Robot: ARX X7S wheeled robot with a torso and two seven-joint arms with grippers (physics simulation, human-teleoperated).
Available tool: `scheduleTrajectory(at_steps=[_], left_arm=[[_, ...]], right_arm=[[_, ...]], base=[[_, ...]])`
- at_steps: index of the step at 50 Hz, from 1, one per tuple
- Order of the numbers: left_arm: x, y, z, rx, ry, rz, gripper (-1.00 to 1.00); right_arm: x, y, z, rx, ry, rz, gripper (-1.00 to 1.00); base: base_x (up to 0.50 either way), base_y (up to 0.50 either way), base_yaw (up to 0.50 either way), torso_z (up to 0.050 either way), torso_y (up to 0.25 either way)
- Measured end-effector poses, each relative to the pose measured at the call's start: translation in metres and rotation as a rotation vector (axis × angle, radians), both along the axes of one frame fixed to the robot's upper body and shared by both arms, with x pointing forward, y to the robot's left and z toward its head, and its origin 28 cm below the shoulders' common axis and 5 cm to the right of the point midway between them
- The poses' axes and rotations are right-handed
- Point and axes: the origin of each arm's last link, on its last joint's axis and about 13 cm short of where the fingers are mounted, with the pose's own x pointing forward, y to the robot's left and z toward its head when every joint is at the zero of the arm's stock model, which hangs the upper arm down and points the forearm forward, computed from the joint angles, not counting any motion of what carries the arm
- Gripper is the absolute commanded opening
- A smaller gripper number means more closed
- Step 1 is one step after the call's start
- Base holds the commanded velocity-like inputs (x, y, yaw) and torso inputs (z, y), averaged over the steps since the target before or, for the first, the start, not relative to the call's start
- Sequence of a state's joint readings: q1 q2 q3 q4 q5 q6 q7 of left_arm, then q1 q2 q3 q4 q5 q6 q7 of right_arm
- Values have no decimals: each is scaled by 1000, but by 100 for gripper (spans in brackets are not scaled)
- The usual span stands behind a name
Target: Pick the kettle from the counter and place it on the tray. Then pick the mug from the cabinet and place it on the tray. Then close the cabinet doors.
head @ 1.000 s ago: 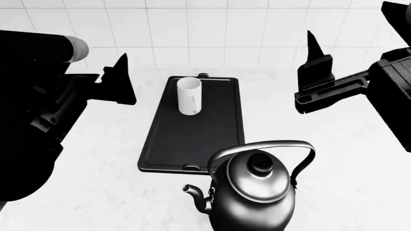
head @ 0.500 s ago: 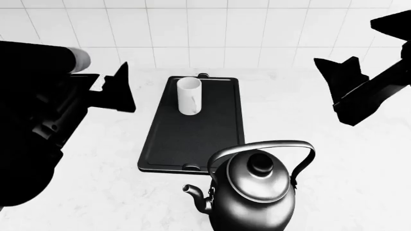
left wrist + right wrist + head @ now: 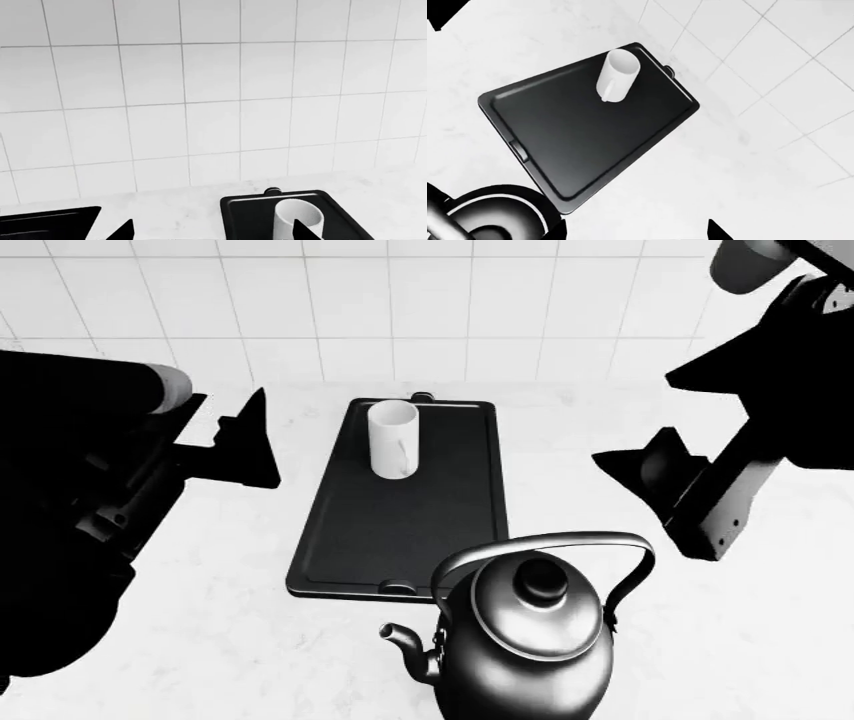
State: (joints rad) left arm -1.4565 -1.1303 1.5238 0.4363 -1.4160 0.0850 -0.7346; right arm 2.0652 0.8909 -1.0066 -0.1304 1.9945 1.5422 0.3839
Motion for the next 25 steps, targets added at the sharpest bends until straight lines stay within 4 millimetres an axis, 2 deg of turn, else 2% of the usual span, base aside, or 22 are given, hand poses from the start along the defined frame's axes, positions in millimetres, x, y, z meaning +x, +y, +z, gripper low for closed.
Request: scheduleTrajectory(at_steps=[25], left_arm=[[3,4,-12,11,26,0,100]], right_arm=[[-4,18,12,-1,41,152,100]], base=[[0,0,0,0,0]])
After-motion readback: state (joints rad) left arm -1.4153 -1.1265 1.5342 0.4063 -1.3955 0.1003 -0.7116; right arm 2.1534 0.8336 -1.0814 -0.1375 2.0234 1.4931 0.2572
